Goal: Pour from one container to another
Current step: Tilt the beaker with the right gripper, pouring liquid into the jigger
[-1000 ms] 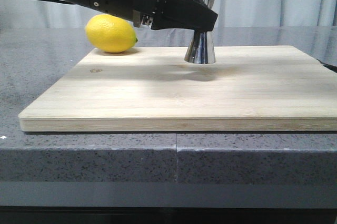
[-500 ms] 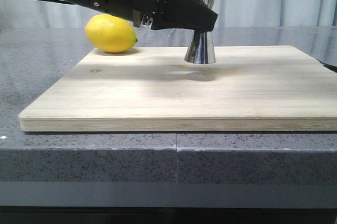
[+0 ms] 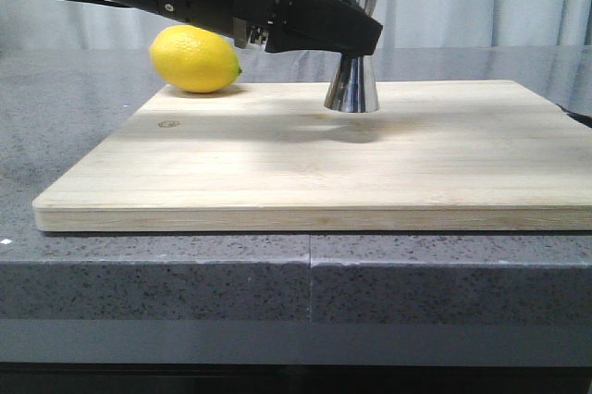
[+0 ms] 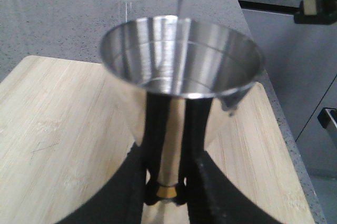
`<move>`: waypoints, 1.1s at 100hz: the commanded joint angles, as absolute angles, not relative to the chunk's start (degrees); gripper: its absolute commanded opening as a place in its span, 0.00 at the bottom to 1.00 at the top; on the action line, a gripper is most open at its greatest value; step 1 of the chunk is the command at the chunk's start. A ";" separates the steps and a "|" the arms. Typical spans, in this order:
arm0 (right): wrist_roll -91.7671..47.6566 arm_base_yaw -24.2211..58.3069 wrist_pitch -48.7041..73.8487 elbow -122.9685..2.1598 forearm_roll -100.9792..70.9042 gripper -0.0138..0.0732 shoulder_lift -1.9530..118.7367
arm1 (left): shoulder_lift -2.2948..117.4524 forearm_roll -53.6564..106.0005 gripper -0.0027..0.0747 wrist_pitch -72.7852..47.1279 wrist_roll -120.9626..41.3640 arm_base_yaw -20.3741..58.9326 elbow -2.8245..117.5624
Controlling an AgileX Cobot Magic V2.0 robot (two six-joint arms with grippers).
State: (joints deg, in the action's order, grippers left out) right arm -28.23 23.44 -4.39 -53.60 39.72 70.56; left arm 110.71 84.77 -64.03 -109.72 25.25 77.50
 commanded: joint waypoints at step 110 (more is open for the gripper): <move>-28.61 23.00 -5.62 -55.76 48.32 0.39 68.80 | 107.07 89.55 0.01 -67.33 -109.86 25.36 79.27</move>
